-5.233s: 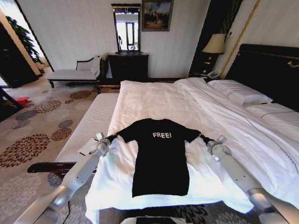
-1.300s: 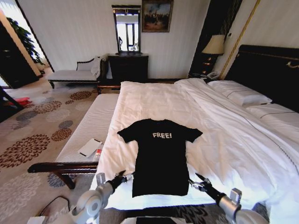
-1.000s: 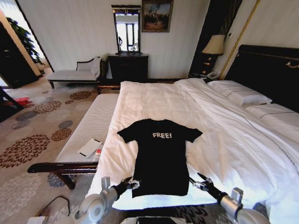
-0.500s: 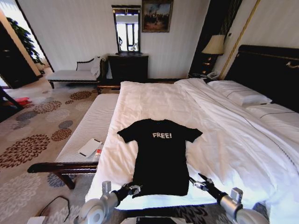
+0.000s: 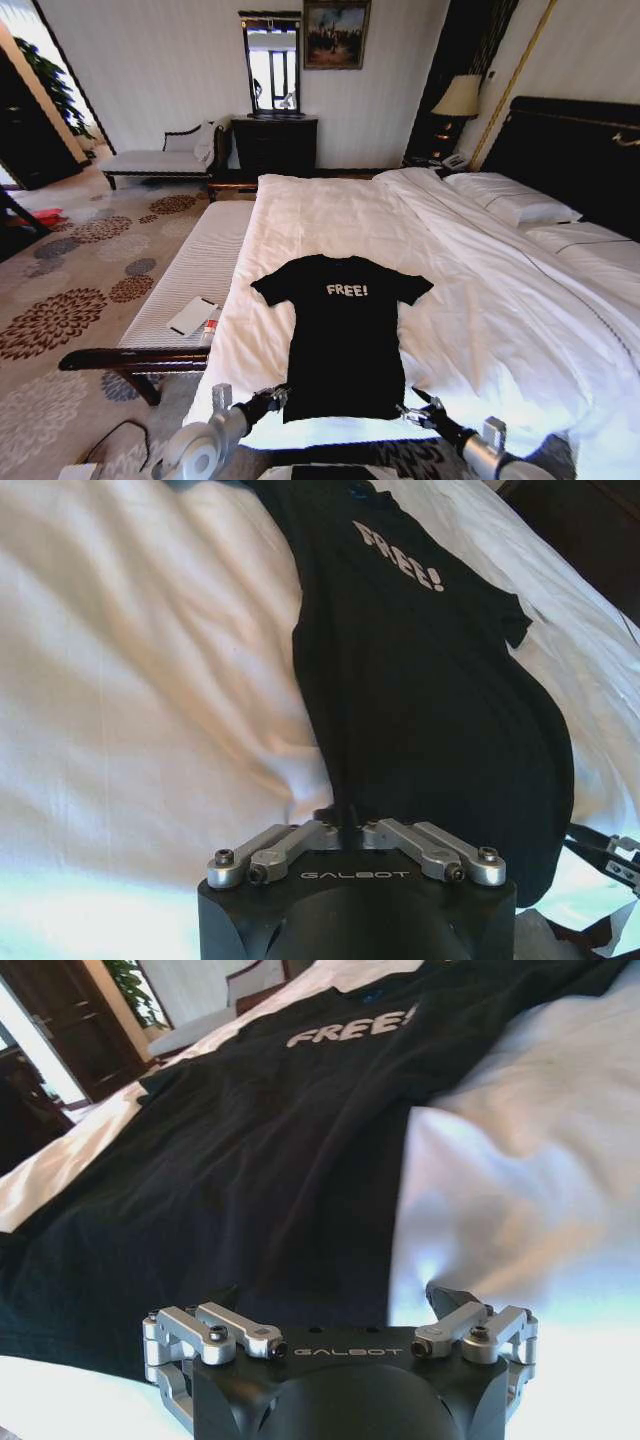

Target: Fold the clothes on the bed.

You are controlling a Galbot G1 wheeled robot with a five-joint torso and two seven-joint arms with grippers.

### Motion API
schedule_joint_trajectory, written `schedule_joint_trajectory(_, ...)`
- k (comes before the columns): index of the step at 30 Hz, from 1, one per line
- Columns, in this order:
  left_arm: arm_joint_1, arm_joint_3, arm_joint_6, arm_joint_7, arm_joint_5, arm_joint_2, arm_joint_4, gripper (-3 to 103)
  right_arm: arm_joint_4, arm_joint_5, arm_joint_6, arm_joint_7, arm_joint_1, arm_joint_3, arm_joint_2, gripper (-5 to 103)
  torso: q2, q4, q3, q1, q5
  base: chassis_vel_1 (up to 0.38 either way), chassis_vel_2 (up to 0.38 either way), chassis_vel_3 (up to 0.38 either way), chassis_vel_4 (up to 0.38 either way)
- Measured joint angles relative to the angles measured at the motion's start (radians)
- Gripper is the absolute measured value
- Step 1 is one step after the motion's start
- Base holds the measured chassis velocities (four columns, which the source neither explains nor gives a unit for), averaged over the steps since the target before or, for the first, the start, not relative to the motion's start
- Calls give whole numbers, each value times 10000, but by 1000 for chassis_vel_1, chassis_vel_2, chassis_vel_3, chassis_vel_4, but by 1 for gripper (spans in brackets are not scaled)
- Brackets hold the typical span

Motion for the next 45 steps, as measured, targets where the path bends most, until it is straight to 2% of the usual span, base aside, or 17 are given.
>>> schedule_joint_trajectory(6, 26, 14, -4, -17, 58, -58, 26, 0, -246, 128, -69, -114, 575, -539, -137, 100, -1, 2, 0, 0, 0, 0, 0, 0, 0)
schedule_joint_trajectory(7, 38, 6, -5, -17, 70, -61, 26, 0, -266, 190, -97, -203, 648, -657, -171, 103, -1, 1, 0, 1, -2, 0, 0, 0, 0)
schedule_joint_trajectory(9, 49, -23, -8, -17, 73, -63, 27, 0, -284, 199, -118, -343, 751, -820, -189, 95, 0, -1, 0, 0, -1, 0, 0, 0, 0)
schedule_joint_trajectory(11, 50, -30, -11, -17, 76, -64, 35, 0, -301, 198, -128, -367, 803, -886, -189, 95, 0, -1, 1, 0, -2, 0, 0, 0, 0)
schedule_joint_trajectory(13, 49, -46, -17, -17, 94, -71, 61, 0, -394, 209, -148, -361, 981, -1053, -177, 85, 0, -1, 0, 0, -3, 0, 0, 0, 0)
schedule_joint_trajectory(16, 48, -59, -21, -17, 117, -72, 68, 0, -454, 237, -152, -352, 1058, -1097, -178, 80, 0, -1, 0, 0, -2, 0, 0, 0, 0)
schedule_joint_trajectory(17, 45, -96, -33, -15, 138, -67, 90, 0, -498, 278, -152, -348, 1057, -1068, -227, 69, 0, -1, 0, 1, -1, 0, 0, 0, 0)
schedule_joint_trajectory(18, 41, -121, -43, -15, 141, -64, 114, 0, -503, 290, -152, -349, 1016, -1014, -256, 69, 0, 0, 0, 0, 1, 0, 0, 0, 0)
schedule_joint_trajectory(20, 24, -163, -75, -7, 144, -67, 168, 0, -510, 315, -150, -349, 932, -901, -292, 58, 0, 2, 0, 0, 1, 0, 0, 0, 0)
schedule_joint_trajectory(21, 24, -163, -75, -7, 144, -67, 168, 0, -510, 315, -150, -349, 932, -901, -292, 58, 0, 2, 0, 0, 1, 0, 0, 0, 0)
schedule_joint_trajectory(23, -10, -203, -102, -6, 145, -120, 238, 0, -524, 379, -147, -338, 855, -772, -299, 47, 0, 1, 1, 0, 1, 0, 0, 0, 0)
schedule_joint_trajectory(24, -20, -212, -109, -8, 145, -147, 260, 0, -534, 396, -143, -328, 830, -722, -299, 47, -1, 1, 1, 1, 1, 0, 0, 0, 0)
schedule_joint_trajectory(28, 2, -228, -128, -12, 208, -166, 267, 0, -538, 407, -99, -315, 689, -544, -332, 31, 0, 2, 1, 0, 1, 0, 0, 0, 0)
schedule_joint_trajectory(29, 2, -228, -128, -12, 208, -166, 267, 0, -538, 407, -99, -315, 689, -544, -332, 31, 0, 2, 1, 0, 1, 0, 0, 0, 0)
schedule_joint_trajectory(33, 50, -298, -152, -9, 254, -148, 262, 0, -495, 389, -58, -318, 518, -355, -349, 9, -1, 1, 1, 0, 0, 0, 0, 0, 0)
schedule_joint_trajectory(38, 83, -361, -175, -9, 278, -140, 244, 0, -487, 335, 8, -338, 326, -159, -337, 1, 0, 2, 0, 0, 0, 0, 0, 0, 0)
schedule_joint_trajectory(45, 226, -417, -213, 13, 443, -127, 164, 0, -295, 116, 108, -343, -310, 512, -347, 0, -1, 3, 0, 0, 1, 0, 0, 0, 0)
